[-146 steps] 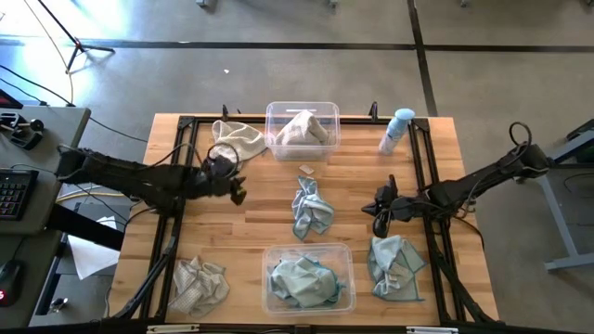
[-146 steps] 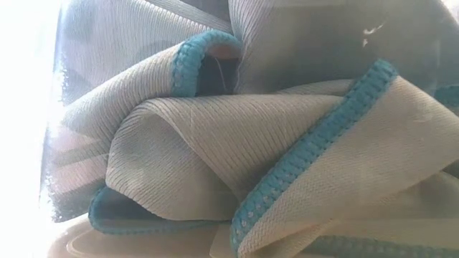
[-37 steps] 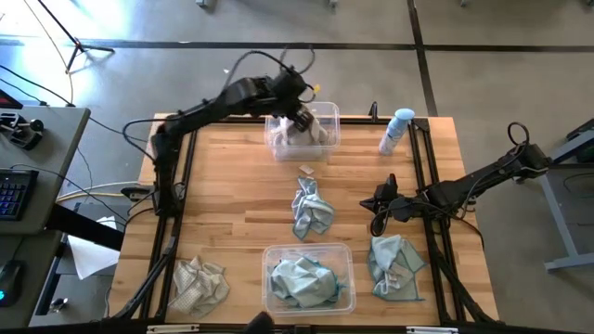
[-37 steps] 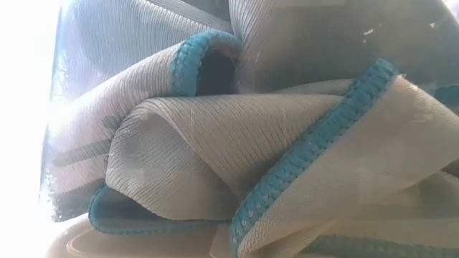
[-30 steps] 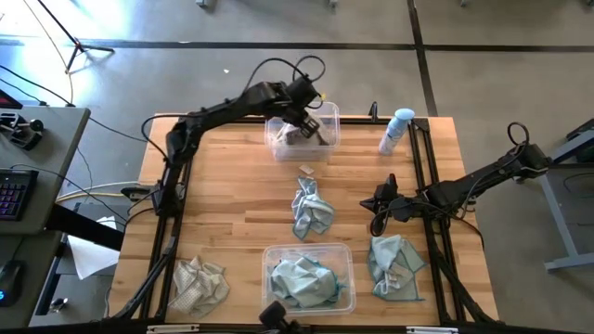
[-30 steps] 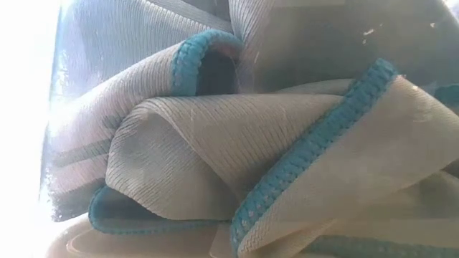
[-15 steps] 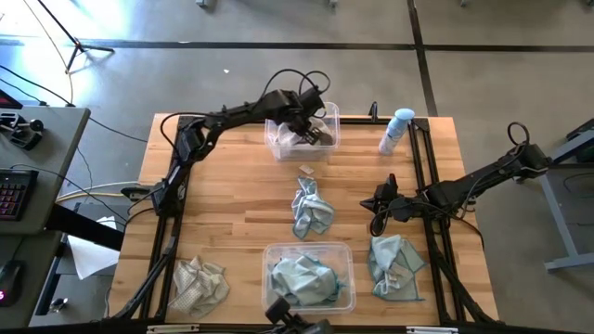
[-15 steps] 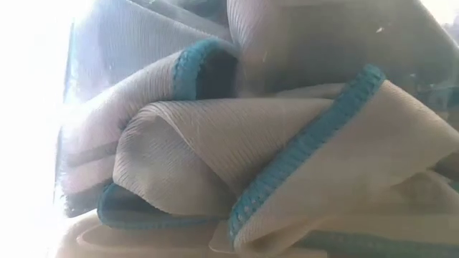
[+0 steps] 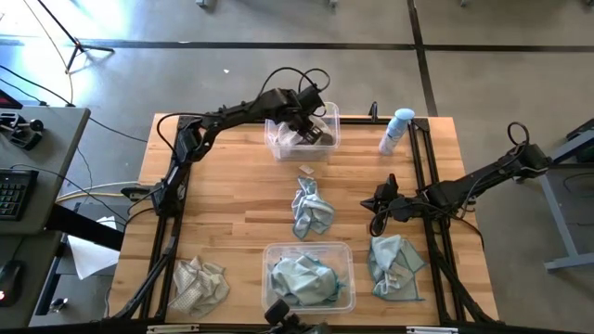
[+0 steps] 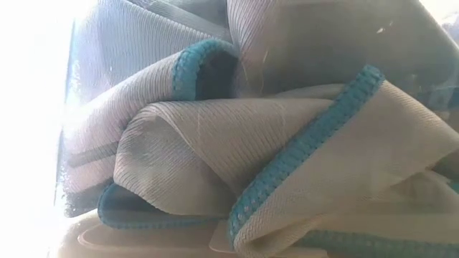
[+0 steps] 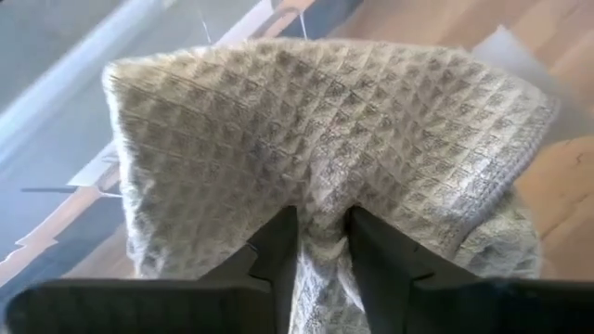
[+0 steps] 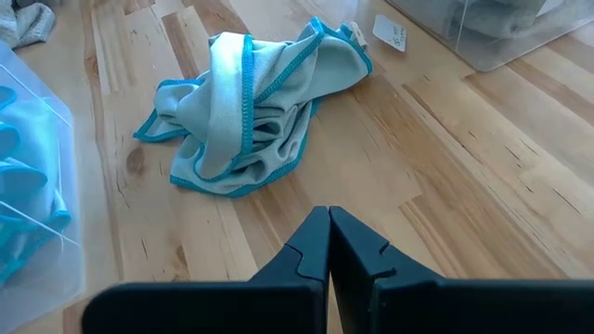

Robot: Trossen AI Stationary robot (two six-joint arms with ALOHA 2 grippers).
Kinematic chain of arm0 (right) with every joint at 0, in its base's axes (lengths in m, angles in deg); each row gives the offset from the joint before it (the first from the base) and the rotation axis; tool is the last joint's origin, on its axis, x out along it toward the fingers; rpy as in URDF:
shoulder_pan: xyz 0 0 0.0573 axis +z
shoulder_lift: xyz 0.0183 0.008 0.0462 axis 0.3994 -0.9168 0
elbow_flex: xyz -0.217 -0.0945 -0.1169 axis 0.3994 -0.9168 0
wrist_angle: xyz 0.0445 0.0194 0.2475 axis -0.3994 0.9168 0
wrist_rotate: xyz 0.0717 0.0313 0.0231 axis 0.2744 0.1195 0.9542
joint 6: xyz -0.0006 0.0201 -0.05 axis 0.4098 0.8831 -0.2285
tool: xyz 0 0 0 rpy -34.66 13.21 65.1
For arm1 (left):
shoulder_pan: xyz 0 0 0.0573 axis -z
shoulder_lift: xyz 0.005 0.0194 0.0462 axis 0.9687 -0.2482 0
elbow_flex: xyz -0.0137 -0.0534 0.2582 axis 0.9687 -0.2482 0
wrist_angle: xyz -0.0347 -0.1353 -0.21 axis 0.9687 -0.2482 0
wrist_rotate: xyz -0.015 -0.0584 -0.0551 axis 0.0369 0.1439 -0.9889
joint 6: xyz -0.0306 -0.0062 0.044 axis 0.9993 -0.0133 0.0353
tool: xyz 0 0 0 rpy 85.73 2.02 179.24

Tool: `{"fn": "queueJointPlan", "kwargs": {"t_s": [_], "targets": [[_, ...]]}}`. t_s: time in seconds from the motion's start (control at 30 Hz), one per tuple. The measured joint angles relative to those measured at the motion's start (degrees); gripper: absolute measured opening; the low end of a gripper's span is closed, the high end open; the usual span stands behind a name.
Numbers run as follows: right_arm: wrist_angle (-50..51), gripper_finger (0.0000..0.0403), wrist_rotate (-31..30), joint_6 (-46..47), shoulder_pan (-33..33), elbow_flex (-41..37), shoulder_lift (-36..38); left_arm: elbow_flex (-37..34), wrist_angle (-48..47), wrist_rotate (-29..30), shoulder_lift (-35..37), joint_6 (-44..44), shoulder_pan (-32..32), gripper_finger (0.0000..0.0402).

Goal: Sort microfiber towel by color & place in baskets
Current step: Put the top white towel into the top transparent bin, then put the top blue towel into the bottom transparent bin

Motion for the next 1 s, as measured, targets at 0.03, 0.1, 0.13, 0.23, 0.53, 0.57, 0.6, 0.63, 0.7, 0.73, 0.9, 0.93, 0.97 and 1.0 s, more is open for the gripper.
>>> {"fn": "queueJointPlan", "kwargs": {"t_s": [0.03, 0.1, 0.13, 0.23, 0.53, 0.57, 0.6, 0.63, 0.7, 0.73, 0.9, 0.93, 0.97, 1.0], "targets": [[0.02, 0.0000, 0.00, 0.00, 0.00, 0.00, 0.00, 0.00, 0.01, -0.09, 0.41, 0.02, 0.06, 0.0096], [0.14, 0.0000, 0.00, 0.00, 0.01, 0.00, 0.00, 0.00, -0.22, -0.21, 1.59, 0.01, 0.15, 0.0108], [0.13, 0.0000, 0.00, 0.00, 0.01, 0.00, 0.00, 0.00, -0.27, -0.19, 2.17, 0.02, 0.30, 0.0112], [0.15, 0.0000, 0.00, 0.00, 0.00, 0.00, 0.00, 0.00, -1.05, -0.20, 4.06, -0.02, 0.85, 0.0123], [0.15, 0.0000, 0.02, 0.18, 0.00, 0.00, -0.02, 0.00, -5.81, 0.06, 11.27, -6.15, 5.44, 0.0129], [0.09, 0.0000, 0.00, 0.24, 0.00, 0.00, 0.00, 0.00, -6.49, 0.04, 11.97, -8.06, 6.31, 0.0129], [0.03, 0.0000, 0.00, 0.64, 0.00, 0.00, 0.00, 0.00, -7.55, -0.24, 12.64, -9.91, 7.20, 0.0129], [0.11, 0.0000, 0.02, 1.41, 0.00, 0.00, 0.00, -0.22, -7.77, -0.40, 13.19, -11.27, 8.29, 0.0129], [0.04, 0.0000, 0.01, 2.50, 0.00, 0.00, 0.00, -1.67, -6.94, -0.45, 14.70, -12.76, 10.20, 0.0129], [0.09, 0.0000, 0.00, 2.74, 0.00, 0.00, 0.00, -3.13, -6.49, -0.47, 15.62, -13.22, 11.15, 0.0129], [-0.85, 0.0000, 0.00, 2.78, 0.00, 0.00, 0.00, -18.15, 2.78, -0.54, 24.18, -13.45, 14.94, 0.0129], [-1.15, 0.0000, 0.00, 2.74, 0.00, 0.00, 0.00, -22.40, 5.43, -0.54, 26.60, -12.86, 15.56, 0.0129], [-1.76, 0.0000, 0.00, 2.73, 0.00, 0.00, 0.00, -26.86, 8.25, -0.66, 29.45, -12.23, 16.18, 0.0129], [-2.30, 0.0000, 0.02, 2.73, 0.00, 0.00, 0.00, -31.46, 10.90, -1.35, 32.26, -11.26, 16.67, 0.0129]]}}
